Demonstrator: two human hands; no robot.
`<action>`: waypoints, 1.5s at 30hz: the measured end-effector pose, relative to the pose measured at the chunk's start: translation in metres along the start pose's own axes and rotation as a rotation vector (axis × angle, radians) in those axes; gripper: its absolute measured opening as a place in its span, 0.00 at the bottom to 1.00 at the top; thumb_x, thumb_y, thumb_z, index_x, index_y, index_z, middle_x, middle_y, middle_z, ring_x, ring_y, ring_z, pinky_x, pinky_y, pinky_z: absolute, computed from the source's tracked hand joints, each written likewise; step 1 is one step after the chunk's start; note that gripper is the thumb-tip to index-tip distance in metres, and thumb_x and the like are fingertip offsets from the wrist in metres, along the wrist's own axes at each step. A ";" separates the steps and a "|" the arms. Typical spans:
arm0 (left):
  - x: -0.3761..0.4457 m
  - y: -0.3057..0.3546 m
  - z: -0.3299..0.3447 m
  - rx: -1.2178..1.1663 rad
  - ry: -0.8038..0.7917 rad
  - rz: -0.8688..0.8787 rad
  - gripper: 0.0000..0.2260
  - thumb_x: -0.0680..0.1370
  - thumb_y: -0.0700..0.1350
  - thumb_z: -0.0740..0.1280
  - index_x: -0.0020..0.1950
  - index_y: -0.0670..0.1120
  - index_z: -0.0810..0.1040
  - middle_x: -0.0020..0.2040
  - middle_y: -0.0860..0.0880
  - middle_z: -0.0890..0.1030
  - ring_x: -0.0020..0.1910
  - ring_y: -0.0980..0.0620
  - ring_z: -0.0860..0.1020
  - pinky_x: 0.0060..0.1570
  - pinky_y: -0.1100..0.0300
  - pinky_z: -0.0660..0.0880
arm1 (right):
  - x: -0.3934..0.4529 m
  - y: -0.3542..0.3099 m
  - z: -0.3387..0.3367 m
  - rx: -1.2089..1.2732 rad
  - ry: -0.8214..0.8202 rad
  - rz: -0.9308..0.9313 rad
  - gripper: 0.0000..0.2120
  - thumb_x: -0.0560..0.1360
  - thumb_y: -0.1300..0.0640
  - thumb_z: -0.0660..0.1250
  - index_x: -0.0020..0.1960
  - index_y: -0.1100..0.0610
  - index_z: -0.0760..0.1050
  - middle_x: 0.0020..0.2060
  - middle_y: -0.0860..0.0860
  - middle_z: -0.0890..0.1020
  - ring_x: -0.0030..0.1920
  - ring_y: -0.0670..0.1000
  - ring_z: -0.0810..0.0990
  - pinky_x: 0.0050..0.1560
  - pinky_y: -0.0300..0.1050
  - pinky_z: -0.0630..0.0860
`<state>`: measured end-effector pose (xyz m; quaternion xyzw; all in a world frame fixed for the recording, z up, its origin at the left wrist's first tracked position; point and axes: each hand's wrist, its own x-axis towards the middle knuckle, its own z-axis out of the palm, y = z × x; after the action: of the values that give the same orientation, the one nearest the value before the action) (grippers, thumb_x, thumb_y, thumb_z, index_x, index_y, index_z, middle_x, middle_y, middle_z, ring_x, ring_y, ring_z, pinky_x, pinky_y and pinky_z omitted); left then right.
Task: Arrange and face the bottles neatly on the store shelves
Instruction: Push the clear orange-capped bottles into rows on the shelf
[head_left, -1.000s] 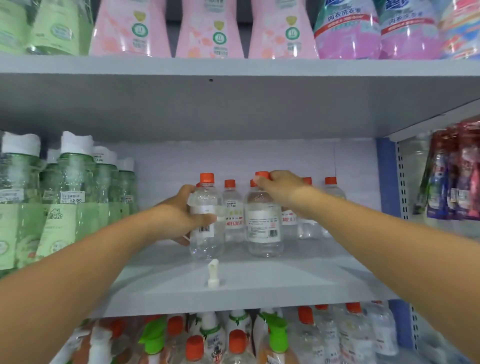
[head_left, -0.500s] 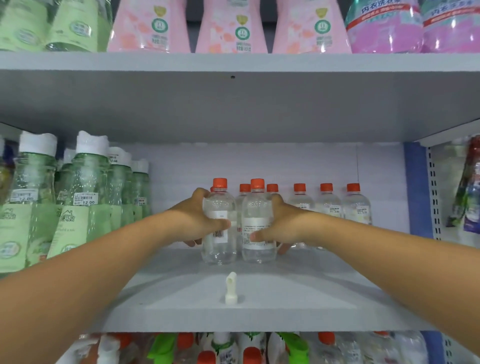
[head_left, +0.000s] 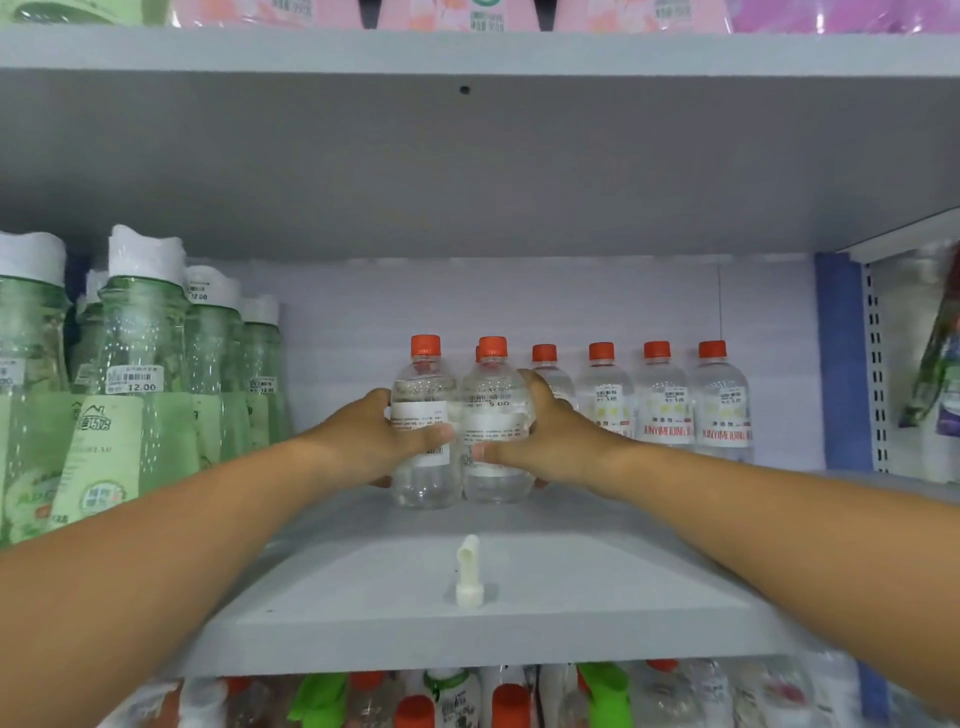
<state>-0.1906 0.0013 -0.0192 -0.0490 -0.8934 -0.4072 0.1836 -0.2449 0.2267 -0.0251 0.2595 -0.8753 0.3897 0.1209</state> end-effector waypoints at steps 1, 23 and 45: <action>0.001 -0.002 0.002 0.022 0.019 0.009 0.39 0.58 0.75 0.74 0.64 0.58 0.75 0.56 0.55 0.85 0.52 0.54 0.85 0.55 0.49 0.83 | 0.001 0.000 0.002 -0.008 0.007 0.010 0.57 0.63 0.35 0.77 0.79 0.34 0.44 0.66 0.45 0.77 0.57 0.51 0.83 0.53 0.56 0.84; -0.007 0.001 0.010 0.053 0.044 -0.157 0.23 0.71 0.47 0.76 0.63 0.51 0.72 0.54 0.49 0.83 0.53 0.49 0.82 0.58 0.49 0.81 | -0.006 0.000 0.005 0.047 0.093 0.060 0.32 0.68 0.41 0.79 0.67 0.48 0.72 0.56 0.44 0.81 0.56 0.47 0.81 0.58 0.44 0.78; -0.001 -0.010 0.009 0.078 0.039 -0.175 0.30 0.63 0.56 0.80 0.62 0.52 0.74 0.54 0.52 0.83 0.52 0.50 0.83 0.58 0.50 0.81 | -0.003 0.007 0.016 -0.047 0.050 0.102 0.42 0.59 0.36 0.80 0.67 0.49 0.70 0.60 0.45 0.80 0.58 0.47 0.80 0.63 0.49 0.78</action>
<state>-0.1950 0.0018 -0.0318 0.0443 -0.9057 -0.3872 0.1667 -0.2469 0.2194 -0.0415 0.2019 -0.8931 0.3809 0.1288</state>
